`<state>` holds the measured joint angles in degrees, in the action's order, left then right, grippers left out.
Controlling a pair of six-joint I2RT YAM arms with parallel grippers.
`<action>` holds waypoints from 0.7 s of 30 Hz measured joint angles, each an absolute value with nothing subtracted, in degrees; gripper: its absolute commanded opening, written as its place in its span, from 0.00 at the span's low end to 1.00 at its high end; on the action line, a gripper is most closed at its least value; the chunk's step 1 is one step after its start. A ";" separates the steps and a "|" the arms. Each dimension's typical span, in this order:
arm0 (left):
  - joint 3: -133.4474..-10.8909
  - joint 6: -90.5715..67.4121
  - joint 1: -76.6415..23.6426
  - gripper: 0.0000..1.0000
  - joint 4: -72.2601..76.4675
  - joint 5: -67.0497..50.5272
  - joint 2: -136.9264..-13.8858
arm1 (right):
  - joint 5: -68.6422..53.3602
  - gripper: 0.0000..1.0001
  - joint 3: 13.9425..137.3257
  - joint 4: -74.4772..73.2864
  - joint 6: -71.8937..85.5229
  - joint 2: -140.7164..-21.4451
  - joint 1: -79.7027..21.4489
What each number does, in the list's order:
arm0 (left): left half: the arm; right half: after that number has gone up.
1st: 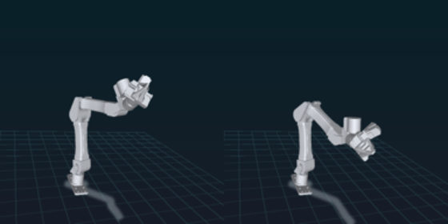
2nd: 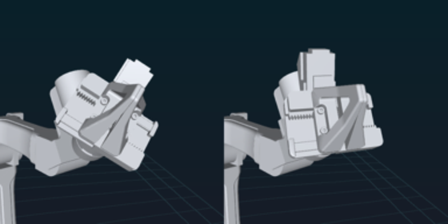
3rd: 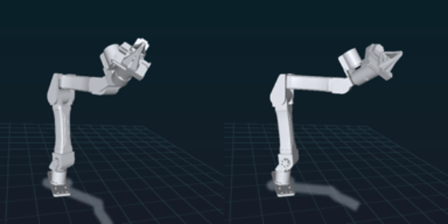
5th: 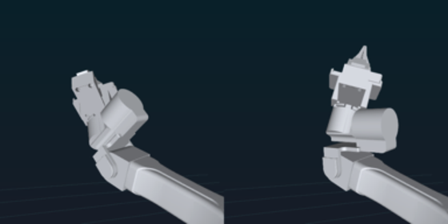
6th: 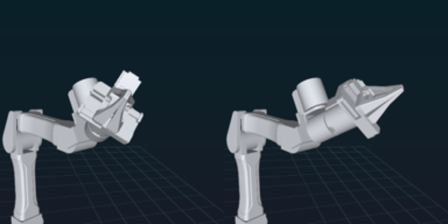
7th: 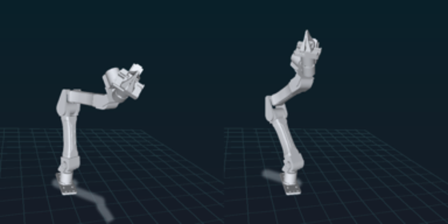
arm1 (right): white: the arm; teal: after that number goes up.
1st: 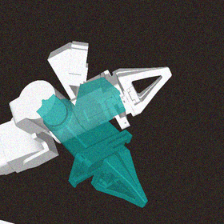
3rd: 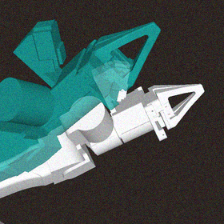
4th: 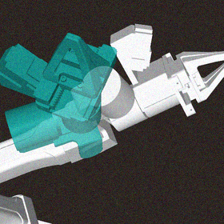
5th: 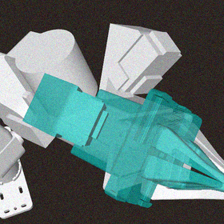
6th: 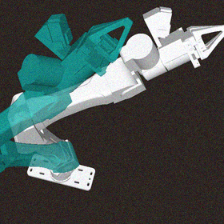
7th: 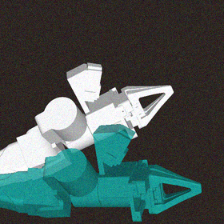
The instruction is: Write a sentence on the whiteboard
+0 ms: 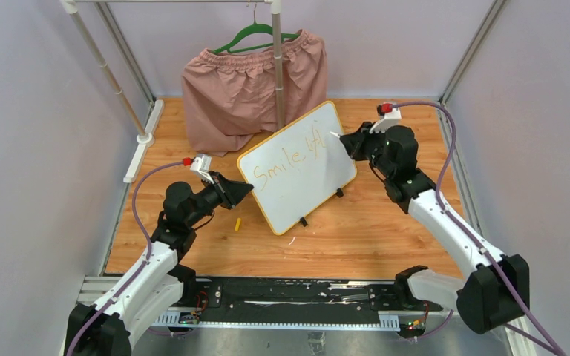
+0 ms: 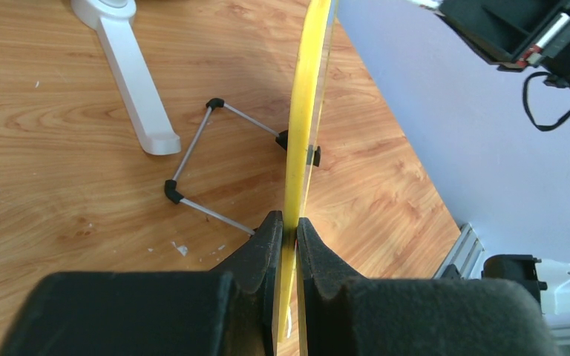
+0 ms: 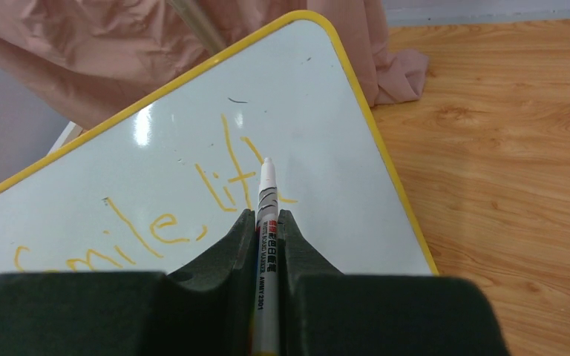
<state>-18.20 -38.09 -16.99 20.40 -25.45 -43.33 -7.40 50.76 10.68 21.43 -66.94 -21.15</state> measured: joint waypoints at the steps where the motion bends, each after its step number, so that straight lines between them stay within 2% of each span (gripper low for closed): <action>1: -18.20 -38.09 -16.99 0.00 20.40 -25.45 -43.33 | -7.40 0.00 50.46 10.72 21.43 -65.84 -21.28; 4: -18.20 -38.11 -16.99 0.03 20.40 -25.32 -43.33 | -7.49 0.00 48.90 11.18 21.63 -62.78 -21.52; 9: -18.17 -38.11 -16.99 0.15 20.36 -25.04 -43.33 | -9.06 0.00 43.99 13.02 22.26 -59.70 -22.11; 21: -18.17 -38.57 -16.99 0.35 20.01 -24.08 -43.33 | -15.03 0.00 38.00 14.00 22.92 -52.18 -24.93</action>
<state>-18.17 -38.57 -16.99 20.01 -24.08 -43.33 -15.03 38.00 14.00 22.92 -52.18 -24.93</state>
